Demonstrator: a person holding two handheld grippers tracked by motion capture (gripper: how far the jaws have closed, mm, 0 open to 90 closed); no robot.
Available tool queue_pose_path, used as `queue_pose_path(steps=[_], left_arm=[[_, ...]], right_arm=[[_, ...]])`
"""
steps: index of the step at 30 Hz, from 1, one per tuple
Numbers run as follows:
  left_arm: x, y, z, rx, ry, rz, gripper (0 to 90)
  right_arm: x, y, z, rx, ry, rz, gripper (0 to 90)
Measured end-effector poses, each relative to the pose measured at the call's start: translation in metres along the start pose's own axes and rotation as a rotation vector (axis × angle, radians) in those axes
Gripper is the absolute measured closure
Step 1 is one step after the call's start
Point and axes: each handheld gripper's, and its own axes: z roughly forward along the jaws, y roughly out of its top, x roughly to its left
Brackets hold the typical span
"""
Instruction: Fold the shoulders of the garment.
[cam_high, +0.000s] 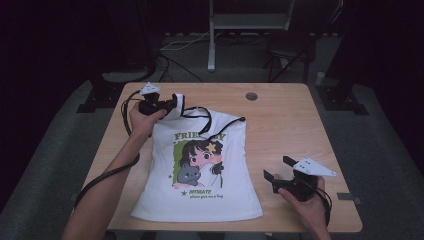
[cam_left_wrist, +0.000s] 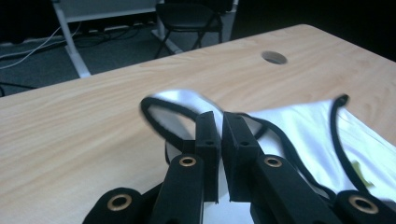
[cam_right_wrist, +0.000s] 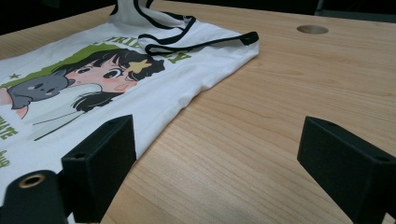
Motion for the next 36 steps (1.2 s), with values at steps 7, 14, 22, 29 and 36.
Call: queue_pose_path(steps=[7,14,22,29,36], left_arm=[[-0.021,-0.02,0.0,0.062,-0.019,0.076,85.7],[-0.036,-0.039,0.0,0.114,-0.024,0.165,84.6],[-0.043,-0.042,0.0,0.137,-0.092,0.21,70.6],[-0.054,-0.039,0.008,0.155,-0.092,0.292,52.6],[-0.062,-0.033,0.028,0.178,-0.093,0.362,46.3]], right_arm=[[0.0,0.0,0.0,0.0,0.002,-0.007,10.9],[0.0,0.0,0.0,0.0,0.003,-0.008,10.9],[0.001,0.0,0.0,0.001,0.002,-0.013,10.9],[0.002,0.0,0.0,0.002,0.009,-0.014,10.9],[0.002,0.0,0.0,0.0,0.007,-0.014,10.9]])
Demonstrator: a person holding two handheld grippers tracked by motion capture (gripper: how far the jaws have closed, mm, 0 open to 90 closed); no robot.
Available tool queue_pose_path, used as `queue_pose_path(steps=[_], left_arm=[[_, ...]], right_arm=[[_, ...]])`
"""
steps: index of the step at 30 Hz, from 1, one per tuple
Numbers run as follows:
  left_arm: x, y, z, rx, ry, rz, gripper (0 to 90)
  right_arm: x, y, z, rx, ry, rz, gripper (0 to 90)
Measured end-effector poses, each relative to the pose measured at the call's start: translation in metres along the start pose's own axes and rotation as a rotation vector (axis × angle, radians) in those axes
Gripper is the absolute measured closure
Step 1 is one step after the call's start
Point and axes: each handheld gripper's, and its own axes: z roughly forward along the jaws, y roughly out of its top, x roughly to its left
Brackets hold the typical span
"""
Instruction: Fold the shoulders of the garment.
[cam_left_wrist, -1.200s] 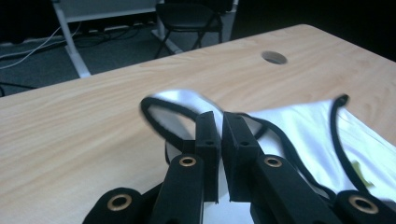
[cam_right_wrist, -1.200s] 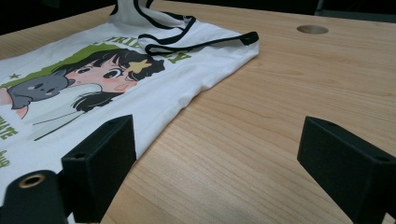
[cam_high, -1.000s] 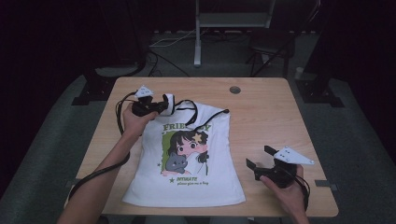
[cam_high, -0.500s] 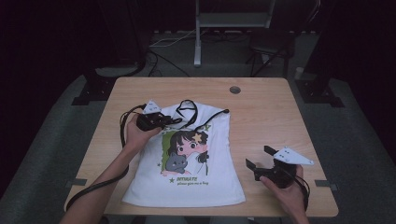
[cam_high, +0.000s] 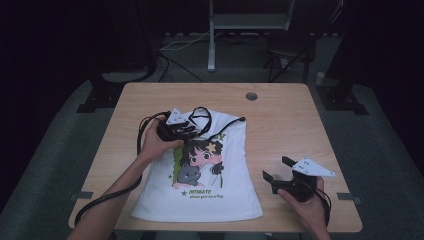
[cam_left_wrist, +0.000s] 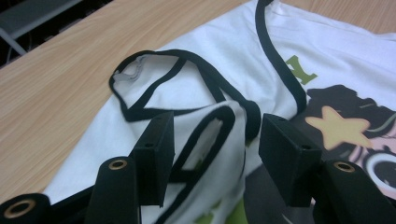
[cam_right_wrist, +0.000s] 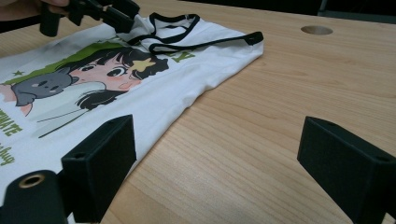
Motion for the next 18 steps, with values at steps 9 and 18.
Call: queue_pose_path(steps=[9,18], left_arm=[[0.012,-0.002,-0.009,-0.023,-0.059,0.012,82.5],[0.026,0.017,-0.043,-0.055,-0.06,0.125,84.1]], right_arm=[[-0.001,-0.001,-0.002,-0.005,0.004,0.013,10.9],[-0.001,-0.001,-0.002,-0.005,0.005,0.02,10.9]])
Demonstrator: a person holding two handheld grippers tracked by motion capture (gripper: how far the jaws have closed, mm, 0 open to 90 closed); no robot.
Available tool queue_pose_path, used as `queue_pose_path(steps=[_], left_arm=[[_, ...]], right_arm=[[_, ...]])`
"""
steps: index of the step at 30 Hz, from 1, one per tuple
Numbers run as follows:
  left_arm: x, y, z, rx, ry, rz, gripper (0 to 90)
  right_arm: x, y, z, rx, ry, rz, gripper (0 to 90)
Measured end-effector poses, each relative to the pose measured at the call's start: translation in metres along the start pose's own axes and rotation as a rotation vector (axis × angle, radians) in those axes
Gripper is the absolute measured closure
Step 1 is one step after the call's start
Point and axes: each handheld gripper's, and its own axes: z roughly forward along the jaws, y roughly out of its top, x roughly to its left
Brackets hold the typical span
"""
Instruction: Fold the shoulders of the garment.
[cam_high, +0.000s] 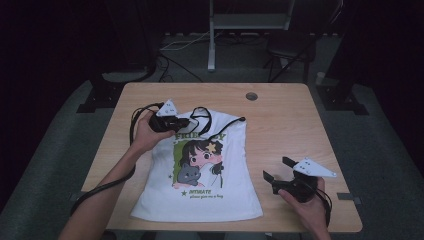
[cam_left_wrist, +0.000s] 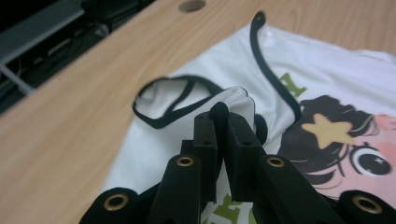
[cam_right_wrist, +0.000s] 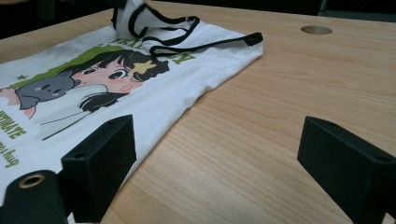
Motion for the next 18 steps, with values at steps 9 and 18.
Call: queue_pose_path(steps=[9,18], left_arm=[[-0.029,-0.014,0.01,0.203,-0.121,0.225,82.4],[-0.035,-0.027,0.018,0.209,-0.136,0.196,78.1]], right_arm=[[0.0,0.0,0.0,0.0,-0.001,0.002,10.8],[0.001,0.0,0.0,-0.001,-0.004,-0.003,10.9]])
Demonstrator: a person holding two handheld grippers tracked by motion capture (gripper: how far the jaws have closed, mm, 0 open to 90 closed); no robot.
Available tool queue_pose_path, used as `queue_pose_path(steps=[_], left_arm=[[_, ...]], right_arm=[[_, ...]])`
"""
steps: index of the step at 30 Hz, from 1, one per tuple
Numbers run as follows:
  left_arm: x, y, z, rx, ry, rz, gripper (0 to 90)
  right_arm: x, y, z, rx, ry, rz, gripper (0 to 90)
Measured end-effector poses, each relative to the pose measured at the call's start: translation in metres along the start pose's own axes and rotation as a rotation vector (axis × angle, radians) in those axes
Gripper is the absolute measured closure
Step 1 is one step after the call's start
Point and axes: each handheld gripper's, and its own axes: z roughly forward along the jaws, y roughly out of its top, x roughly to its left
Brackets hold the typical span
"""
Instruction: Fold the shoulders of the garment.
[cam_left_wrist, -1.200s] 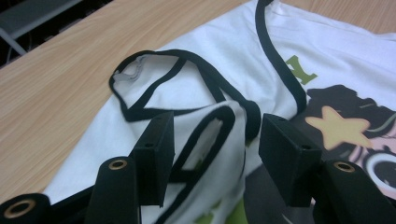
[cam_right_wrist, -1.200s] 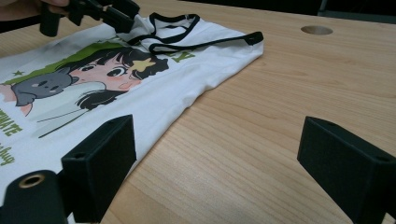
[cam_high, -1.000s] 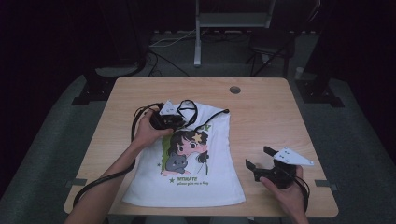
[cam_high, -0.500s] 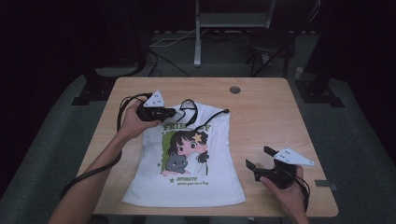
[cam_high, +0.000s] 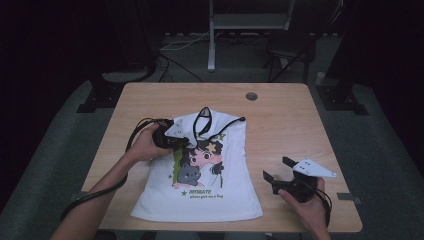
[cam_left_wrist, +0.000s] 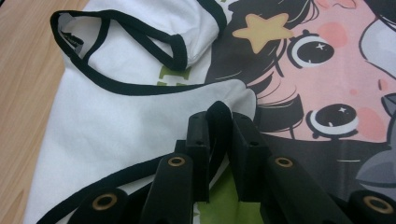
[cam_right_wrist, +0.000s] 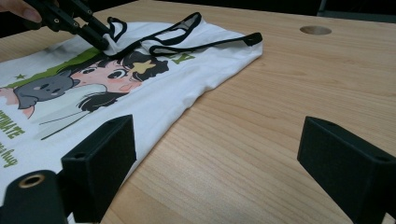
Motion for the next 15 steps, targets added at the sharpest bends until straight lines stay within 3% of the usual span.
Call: queue_pose_path(steps=[9,12,15], left_arm=[[-0.003,-0.013,0.002,-0.044,-0.019,-0.085,68.8],[-0.005,-0.015,-0.002,-0.075,-0.016,-0.135,60.1],[-0.006,-0.017,-0.008,-0.112,0.021,-0.227,40.9]], right_arm=[[0.0,0.0,0.0,0.003,0.002,0.0,10.8],[0.0,0.0,0.001,0.003,0.002,0.001,10.9],[0.0,0.0,0.001,0.003,0.001,-0.007,10.9]])
